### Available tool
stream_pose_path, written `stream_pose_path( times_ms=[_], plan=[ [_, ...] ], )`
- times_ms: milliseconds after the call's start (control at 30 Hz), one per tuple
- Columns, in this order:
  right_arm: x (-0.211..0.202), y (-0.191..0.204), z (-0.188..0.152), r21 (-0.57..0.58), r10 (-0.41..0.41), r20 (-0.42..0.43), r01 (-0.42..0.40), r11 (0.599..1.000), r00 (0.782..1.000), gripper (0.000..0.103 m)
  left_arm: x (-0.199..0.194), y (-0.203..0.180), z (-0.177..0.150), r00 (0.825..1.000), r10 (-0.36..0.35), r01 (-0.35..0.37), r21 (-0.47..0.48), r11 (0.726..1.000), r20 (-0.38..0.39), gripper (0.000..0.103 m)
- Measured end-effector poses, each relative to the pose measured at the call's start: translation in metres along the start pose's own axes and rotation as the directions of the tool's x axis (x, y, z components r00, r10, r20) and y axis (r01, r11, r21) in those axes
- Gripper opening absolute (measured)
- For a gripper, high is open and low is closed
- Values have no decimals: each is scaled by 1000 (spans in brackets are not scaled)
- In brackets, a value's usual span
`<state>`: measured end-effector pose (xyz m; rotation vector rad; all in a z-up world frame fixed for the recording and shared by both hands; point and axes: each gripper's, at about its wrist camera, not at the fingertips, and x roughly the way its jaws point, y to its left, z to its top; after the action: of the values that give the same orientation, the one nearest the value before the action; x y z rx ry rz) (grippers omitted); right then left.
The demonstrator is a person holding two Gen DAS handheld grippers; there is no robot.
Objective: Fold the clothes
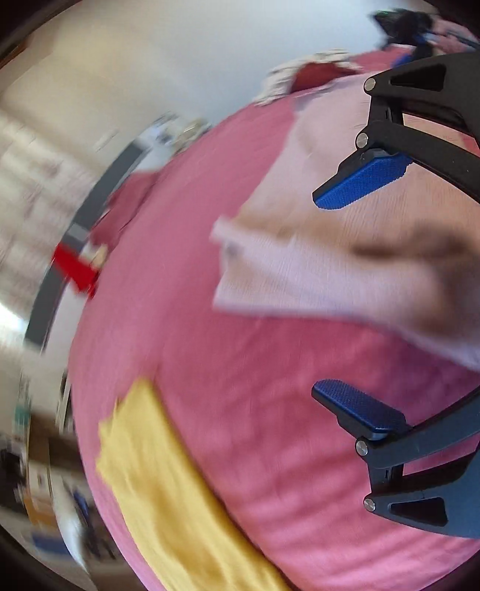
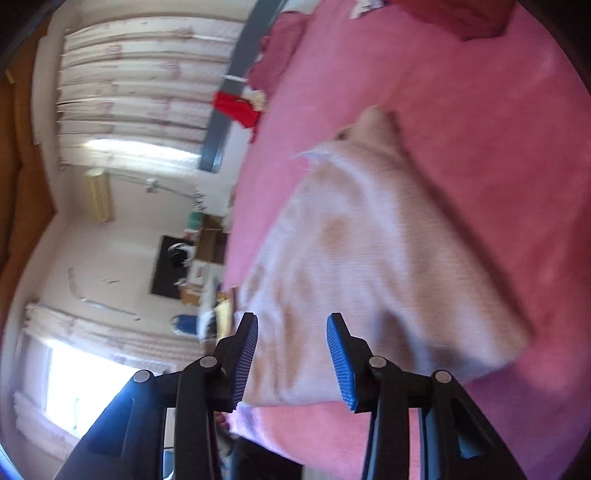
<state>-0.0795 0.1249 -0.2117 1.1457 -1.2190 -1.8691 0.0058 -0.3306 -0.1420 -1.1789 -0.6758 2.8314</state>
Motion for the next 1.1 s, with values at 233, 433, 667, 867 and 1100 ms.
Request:
stream_pose_path(
  times_ms=[233,433,667,867,1100],
  plan=[
    [11,-35,32,6,-111,-6,112,994,994,37,71,34,46,983,161,-174,-155,972,-92,95],
    [-32,-28,71,34,-85,120,81,996,989,42,65,41,73,988,106,-120,-119,986,-111,96],
    [-36,11,108,-307,-389,-53,356,882,920,51,49,54,67,980,-152,123,-207,971,-130,96],
    [5,-29,119,-203,-366,-256,320,925,895,58,54,95,51,938,-344,261,-553,791,-48,100],
    [56,-37,124,-126,-238,-290,210,970,927,67,84,43,70,915,-332,258,-300,918,-229,102]
  ],
)
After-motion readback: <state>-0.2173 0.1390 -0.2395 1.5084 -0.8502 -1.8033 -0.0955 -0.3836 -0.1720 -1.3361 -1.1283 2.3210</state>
